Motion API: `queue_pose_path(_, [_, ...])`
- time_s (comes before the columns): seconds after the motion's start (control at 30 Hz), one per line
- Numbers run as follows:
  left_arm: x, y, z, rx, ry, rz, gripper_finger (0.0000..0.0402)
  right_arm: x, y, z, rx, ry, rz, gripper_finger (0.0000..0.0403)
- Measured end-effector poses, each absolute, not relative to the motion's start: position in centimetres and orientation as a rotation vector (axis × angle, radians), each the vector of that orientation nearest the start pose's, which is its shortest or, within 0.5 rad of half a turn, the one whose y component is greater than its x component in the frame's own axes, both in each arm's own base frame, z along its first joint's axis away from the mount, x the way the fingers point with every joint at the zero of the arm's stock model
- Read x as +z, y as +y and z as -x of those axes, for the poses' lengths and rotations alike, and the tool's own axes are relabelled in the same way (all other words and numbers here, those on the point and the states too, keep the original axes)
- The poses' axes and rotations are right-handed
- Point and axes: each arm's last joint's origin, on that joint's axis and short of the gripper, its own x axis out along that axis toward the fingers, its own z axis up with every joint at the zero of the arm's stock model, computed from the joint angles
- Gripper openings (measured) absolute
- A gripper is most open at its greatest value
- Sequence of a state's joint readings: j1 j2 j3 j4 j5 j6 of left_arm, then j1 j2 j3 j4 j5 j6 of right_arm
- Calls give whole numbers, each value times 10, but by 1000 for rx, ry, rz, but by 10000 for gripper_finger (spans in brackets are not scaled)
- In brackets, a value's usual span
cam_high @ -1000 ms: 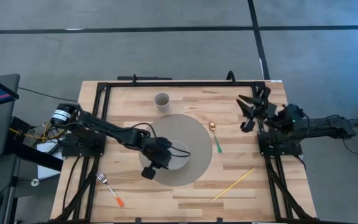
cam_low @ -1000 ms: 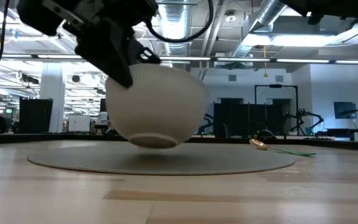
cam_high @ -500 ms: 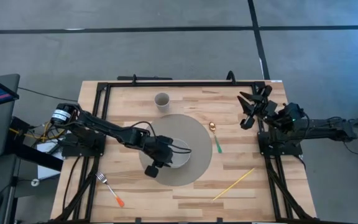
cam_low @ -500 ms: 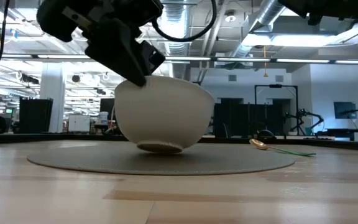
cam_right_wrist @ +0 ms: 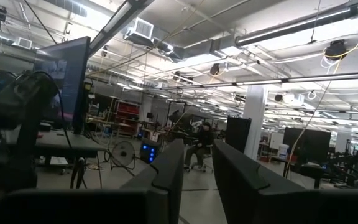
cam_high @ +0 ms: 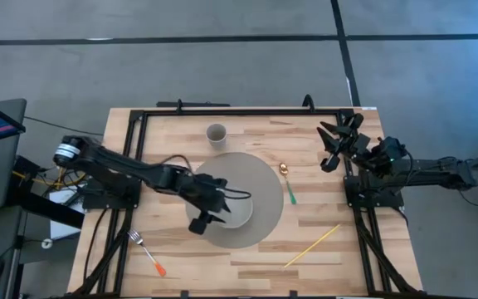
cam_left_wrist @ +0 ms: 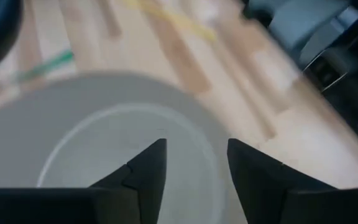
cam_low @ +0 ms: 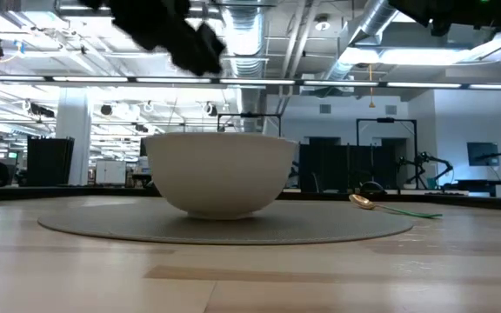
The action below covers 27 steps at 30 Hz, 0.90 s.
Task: Pick & Place Utensil
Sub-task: Put the green spoon into the gray bowl on the placemat
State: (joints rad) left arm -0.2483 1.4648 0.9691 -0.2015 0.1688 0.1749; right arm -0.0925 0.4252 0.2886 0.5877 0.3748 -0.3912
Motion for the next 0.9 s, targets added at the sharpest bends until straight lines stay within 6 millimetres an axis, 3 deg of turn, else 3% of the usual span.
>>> queue_pose_path(0.23, [296,-78,-266,-450,471,-149,175,280,-21,-114,-532,-358,308,79])
queue_pose_path(0.33, [303,-77,-252,-443,439,-101,168,280,-21,-114,-520,-370,264,79])
queue_pose_path(0.63, [252,-71,-212,-291,591,113,155,284,-17,-122,-361,-383,265,79])
queue_pose_path(0.9, [222,-62,-189,-166,628,142,154,298,-13,-172,-284,-181,159,79])
